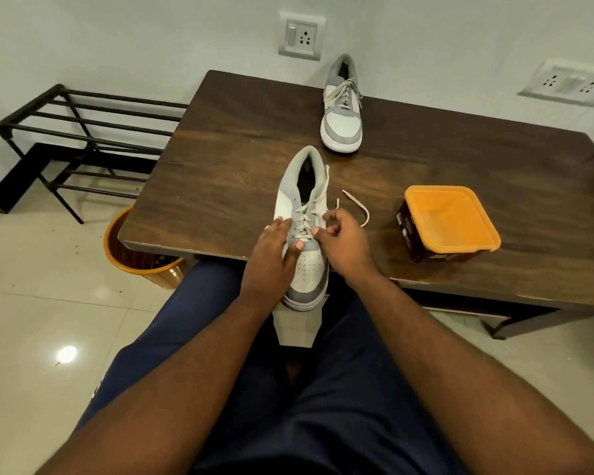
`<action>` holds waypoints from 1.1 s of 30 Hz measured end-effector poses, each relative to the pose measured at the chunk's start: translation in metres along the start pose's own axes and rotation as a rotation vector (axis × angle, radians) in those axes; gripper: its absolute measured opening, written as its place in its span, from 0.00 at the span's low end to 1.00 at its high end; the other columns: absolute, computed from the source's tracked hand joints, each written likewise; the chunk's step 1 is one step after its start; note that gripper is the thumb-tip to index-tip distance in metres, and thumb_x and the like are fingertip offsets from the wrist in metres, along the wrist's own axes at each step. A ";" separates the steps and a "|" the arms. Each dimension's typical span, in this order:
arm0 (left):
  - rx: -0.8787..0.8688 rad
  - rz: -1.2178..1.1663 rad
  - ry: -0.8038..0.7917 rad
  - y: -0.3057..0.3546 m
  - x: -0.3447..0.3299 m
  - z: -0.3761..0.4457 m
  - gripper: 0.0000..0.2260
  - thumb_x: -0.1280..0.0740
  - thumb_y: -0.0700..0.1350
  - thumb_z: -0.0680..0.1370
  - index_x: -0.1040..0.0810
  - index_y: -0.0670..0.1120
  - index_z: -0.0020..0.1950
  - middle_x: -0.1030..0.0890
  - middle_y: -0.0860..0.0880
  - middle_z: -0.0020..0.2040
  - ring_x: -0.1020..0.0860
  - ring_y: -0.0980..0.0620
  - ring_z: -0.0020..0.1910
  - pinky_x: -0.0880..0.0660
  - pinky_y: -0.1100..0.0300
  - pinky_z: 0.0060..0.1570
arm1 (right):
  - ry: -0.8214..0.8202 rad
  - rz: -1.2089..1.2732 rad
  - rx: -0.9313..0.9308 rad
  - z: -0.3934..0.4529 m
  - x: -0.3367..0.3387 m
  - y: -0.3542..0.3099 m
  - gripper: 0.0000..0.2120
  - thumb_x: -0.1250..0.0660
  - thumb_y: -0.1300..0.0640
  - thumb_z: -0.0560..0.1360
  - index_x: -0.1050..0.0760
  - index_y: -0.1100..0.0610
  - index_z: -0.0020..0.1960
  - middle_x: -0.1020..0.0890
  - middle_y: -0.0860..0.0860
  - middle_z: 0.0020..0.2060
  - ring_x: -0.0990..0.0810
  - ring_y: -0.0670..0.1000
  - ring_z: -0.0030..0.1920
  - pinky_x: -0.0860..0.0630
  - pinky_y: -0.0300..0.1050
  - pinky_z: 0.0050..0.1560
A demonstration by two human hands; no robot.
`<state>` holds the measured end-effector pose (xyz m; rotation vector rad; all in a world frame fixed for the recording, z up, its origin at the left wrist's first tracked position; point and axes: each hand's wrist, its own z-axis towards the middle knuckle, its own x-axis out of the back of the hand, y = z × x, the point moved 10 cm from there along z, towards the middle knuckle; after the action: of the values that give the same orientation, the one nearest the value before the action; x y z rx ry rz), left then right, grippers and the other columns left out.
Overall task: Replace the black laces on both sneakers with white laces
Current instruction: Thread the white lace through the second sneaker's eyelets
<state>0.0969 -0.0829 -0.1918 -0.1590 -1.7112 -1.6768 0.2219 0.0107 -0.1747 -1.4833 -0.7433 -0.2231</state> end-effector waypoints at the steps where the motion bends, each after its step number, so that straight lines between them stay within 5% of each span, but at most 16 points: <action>1: -0.019 -0.020 0.019 0.002 0.002 0.000 0.24 0.37 0.52 0.81 0.32 0.43 0.73 0.30 0.44 0.73 0.34 0.46 0.74 0.33 0.45 0.69 | 0.001 -0.039 -0.009 0.000 0.001 0.000 0.03 0.31 0.57 0.75 0.22 0.55 0.48 0.22 0.46 0.36 0.23 0.47 0.39 0.22 0.50 0.47; 6: -0.062 -0.115 0.115 0.007 0.017 -0.003 0.15 0.34 0.51 0.78 0.23 0.43 0.59 0.21 0.49 0.59 0.23 0.50 0.58 0.25 0.48 0.57 | -0.251 0.010 -0.162 -0.016 -0.007 -0.010 0.12 0.31 0.56 0.76 0.26 0.55 0.34 0.23 0.49 0.29 0.26 0.47 0.32 0.27 0.43 0.34; 9: -0.106 -0.034 0.150 0.012 0.021 -0.002 0.16 0.36 0.55 0.74 0.23 0.44 0.52 0.21 0.47 0.56 0.24 0.47 0.55 0.28 0.48 0.57 | -0.536 0.134 -0.212 -0.045 -0.019 -0.028 0.09 0.31 0.54 0.76 0.22 0.58 0.40 0.24 0.48 0.29 0.32 0.42 0.27 0.35 0.34 0.26; 12: -0.069 -0.077 0.205 0.012 0.028 -0.006 0.15 0.35 0.56 0.71 0.21 0.47 0.51 0.25 0.48 0.57 0.26 0.47 0.56 0.30 0.55 0.54 | -0.667 0.362 -0.162 -0.063 -0.026 -0.052 0.07 0.35 0.57 0.78 0.22 0.59 0.45 0.21 0.53 0.38 0.30 0.44 0.31 0.36 0.36 0.28; 15: 0.014 -0.478 0.077 0.020 0.022 -0.010 0.05 0.35 0.45 0.78 0.20 0.47 0.49 0.21 0.46 0.50 0.21 0.50 0.50 0.25 0.55 0.51 | -0.613 0.568 -0.137 -0.057 -0.024 -0.065 0.09 0.38 0.59 0.80 0.23 0.58 0.43 0.22 0.61 0.46 0.29 0.47 0.31 0.35 0.39 0.29; 17: 0.147 -0.733 -0.016 0.018 0.014 -0.017 0.10 0.40 0.41 0.82 0.19 0.41 0.52 0.18 0.44 0.47 0.19 0.53 0.45 0.24 0.58 0.47 | -0.529 0.643 -0.149 -0.048 -0.019 -0.064 0.10 0.38 0.59 0.80 0.22 0.57 0.42 0.20 0.62 0.48 0.29 0.48 0.31 0.35 0.38 0.28; 21: 0.288 -0.882 0.124 0.002 0.028 -0.026 0.08 0.38 0.45 0.82 0.23 0.43 0.56 0.16 0.46 0.44 0.22 0.53 0.34 0.25 0.58 0.37 | -0.353 0.558 -0.047 -0.033 -0.009 -0.058 0.05 0.36 0.64 0.78 0.22 0.57 0.49 0.17 0.54 0.51 0.28 0.46 0.27 0.32 0.38 0.26; 24: 0.246 -1.005 0.102 0.003 0.032 -0.022 0.19 0.34 0.53 0.76 0.29 0.51 0.65 0.17 0.46 0.41 0.23 0.51 0.30 0.26 0.59 0.31 | -0.296 0.312 0.108 -0.028 -0.010 -0.061 0.17 0.35 0.69 0.76 0.23 0.52 0.60 0.21 0.53 0.56 0.22 0.46 0.34 0.24 0.38 0.33; 26: 0.200 -1.043 0.063 0.010 0.034 -0.021 0.22 0.32 0.55 0.73 0.27 0.53 0.66 0.17 0.46 0.38 0.24 0.52 0.30 0.25 0.60 0.31 | -0.305 0.169 0.204 -0.027 -0.017 -0.065 0.14 0.33 0.68 0.75 0.21 0.55 0.59 0.21 0.52 0.53 0.20 0.44 0.42 0.23 0.36 0.41; 28: 0.227 -1.073 0.061 0.006 0.036 -0.020 0.18 0.34 0.53 0.75 0.25 0.53 0.65 0.18 0.46 0.38 0.25 0.54 0.30 0.26 0.61 0.30 | -0.301 0.107 0.207 -0.025 -0.019 -0.062 0.06 0.31 0.65 0.75 0.18 0.59 0.50 0.18 0.50 0.42 0.21 0.39 0.37 0.25 0.34 0.39; 31: 0.329 -1.067 -0.056 -0.001 0.030 -0.020 0.18 0.44 0.57 0.81 0.23 0.50 0.64 0.17 0.46 0.41 0.24 0.52 0.31 0.29 0.62 0.28 | -0.153 0.095 0.116 -0.011 0.000 -0.041 0.06 0.31 0.63 0.75 0.16 0.55 0.45 0.16 0.49 0.35 0.21 0.42 0.33 0.21 0.45 0.38; 33: 0.336 -0.854 -0.191 0.005 0.022 -0.022 0.20 0.43 0.59 0.80 0.24 0.48 0.64 0.16 0.45 0.42 0.24 0.52 0.31 0.33 0.64 0.26 | -0.088 0.071 0.067 -0.002 0.012 -0.033 0.06 0.31 0.59 0.76 0.16 0.54 0.43 0.17 0.49 0.32 0.21 0.45 0.33 0.21 0.48 0.40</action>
<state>0.0928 -0.1109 -0.1782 0.6800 -2.3724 -1.9314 0.2132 0.0083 -0.1406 -1.4603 -0.7602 -0.0793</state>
